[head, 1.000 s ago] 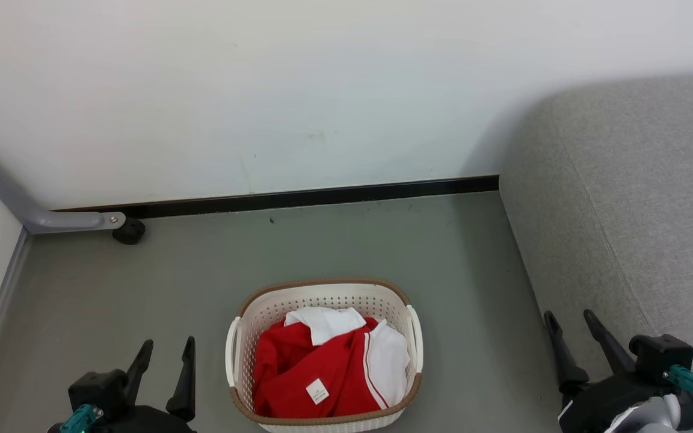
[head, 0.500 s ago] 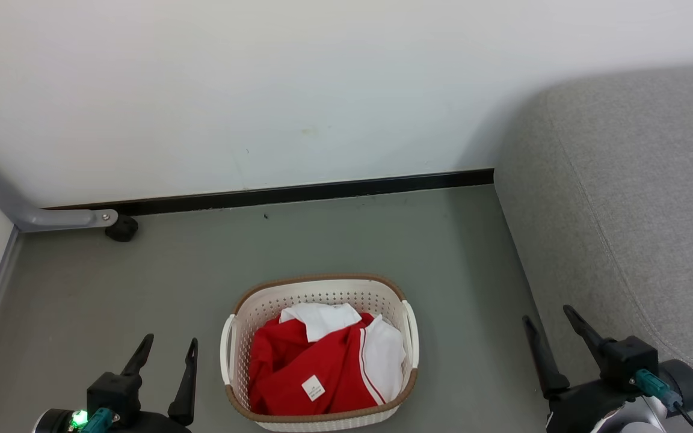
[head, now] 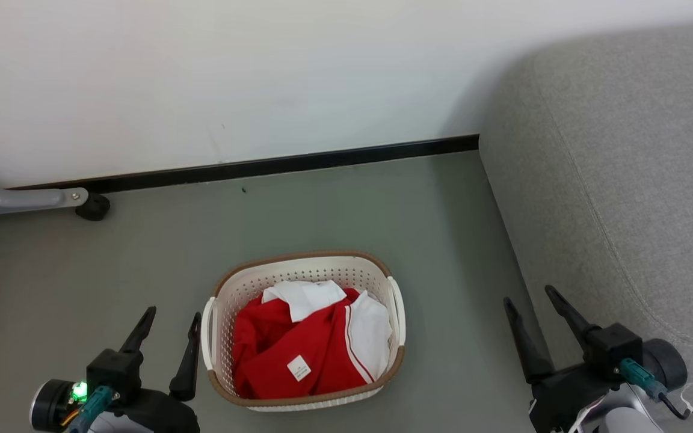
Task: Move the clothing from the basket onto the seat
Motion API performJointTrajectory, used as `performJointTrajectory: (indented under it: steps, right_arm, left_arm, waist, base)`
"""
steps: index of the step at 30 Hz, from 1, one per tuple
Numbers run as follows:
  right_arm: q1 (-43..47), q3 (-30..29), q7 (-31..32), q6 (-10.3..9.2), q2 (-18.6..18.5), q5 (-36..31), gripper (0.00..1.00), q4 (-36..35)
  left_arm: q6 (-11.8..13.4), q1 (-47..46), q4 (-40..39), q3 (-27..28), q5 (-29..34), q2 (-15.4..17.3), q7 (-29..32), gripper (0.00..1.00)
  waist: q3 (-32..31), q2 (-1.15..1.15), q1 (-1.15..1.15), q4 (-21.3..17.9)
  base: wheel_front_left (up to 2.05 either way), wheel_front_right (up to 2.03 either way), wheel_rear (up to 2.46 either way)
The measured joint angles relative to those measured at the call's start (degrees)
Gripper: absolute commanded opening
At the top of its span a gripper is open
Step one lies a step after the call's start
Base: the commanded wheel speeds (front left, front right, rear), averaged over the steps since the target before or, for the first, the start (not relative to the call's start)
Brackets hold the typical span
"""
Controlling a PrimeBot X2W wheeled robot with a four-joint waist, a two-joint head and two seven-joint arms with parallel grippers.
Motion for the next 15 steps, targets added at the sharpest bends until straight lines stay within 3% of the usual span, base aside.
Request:
performJointTrajectory:
  steps: [15]
  right_arm:
    - [-4.4,3.6,-0.1,-0.45,4.2,-2.7,1.0,-5.3]
  left_arm:
    - [-0.9,-7.9,3.5,-4.3,1.5,1.3,0.0,1.0]
  waist:
    - [9.4,0.0,0.01,-4.3]
  base:
    - [0.0,0.0,0.0]
